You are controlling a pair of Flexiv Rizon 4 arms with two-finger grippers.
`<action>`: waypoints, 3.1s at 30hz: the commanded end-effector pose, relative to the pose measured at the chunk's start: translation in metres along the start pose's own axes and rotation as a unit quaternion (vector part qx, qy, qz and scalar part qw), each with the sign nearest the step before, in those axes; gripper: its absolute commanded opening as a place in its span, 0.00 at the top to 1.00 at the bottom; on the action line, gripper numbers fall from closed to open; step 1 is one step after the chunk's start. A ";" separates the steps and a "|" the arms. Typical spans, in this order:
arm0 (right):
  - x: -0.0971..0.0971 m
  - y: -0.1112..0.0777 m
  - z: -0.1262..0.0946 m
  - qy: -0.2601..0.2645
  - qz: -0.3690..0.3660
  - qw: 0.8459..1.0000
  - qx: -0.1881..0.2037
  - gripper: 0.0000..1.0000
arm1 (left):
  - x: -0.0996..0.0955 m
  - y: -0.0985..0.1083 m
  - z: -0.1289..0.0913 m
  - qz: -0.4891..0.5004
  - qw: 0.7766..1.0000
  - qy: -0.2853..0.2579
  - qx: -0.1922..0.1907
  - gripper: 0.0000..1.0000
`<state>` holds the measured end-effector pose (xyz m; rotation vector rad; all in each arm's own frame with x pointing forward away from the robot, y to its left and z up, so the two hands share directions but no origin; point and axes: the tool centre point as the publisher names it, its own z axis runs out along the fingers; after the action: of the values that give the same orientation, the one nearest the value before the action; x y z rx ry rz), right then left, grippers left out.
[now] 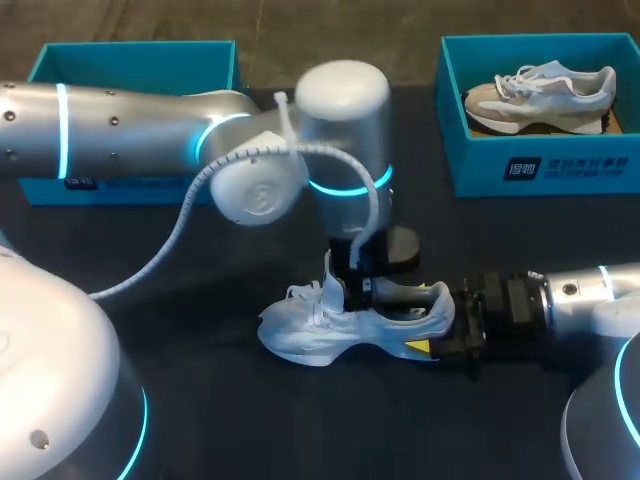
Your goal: Take the shoe out of the shoebox, open the shoe tongue, remove and reinsert the insole, then place the shoe into the shoebox
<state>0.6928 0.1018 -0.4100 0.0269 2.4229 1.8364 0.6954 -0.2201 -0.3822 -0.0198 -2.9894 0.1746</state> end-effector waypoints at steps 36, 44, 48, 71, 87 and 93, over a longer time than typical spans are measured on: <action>0.003 0.002 0.001 -0.001 0.000 1.000 0.002 1.00 | 0.022 -0.002 -0.040 0.066 0.991 0.036 0.110 0.77; 0.003 0.002 0.001 -0.001 0.000 1.000 0.002 1.00 | 0.020 -0.006 -0.053 0.057 0.992 -0.001 0.112 0.55; 0.003 0.002 0.001 -0.001 0.000 1.000 0.002 1.00 | 0.021 -0.009 -0.061 0.053 0.992 -0.022 0.113 0.55; 0.003 0.002 0.001 -0.001 0.000 1.000 0.002 1.00 | 0.041 -0.022 -0.077 0.057 0.986 -0.070 0.143 0.35; 0.003 0.002 0.001 -0.001 0.000 1.000 0.002 1.00 | 0.041 -0.024 -0.072 0.055 0.983 -0.089 0.148 0.57; 0.003 0.002 0.001 -0.001 0.000 1.000 0.002 1.00 | 0.044 -0.029 -0.064 0.052 0.978 -0.112 0.166 0.59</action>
<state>0.6920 0.1023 -0.4100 0.0267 2.4236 1.8359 0.6669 -0.2416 -0.3009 -0.1365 -3.1213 0.7045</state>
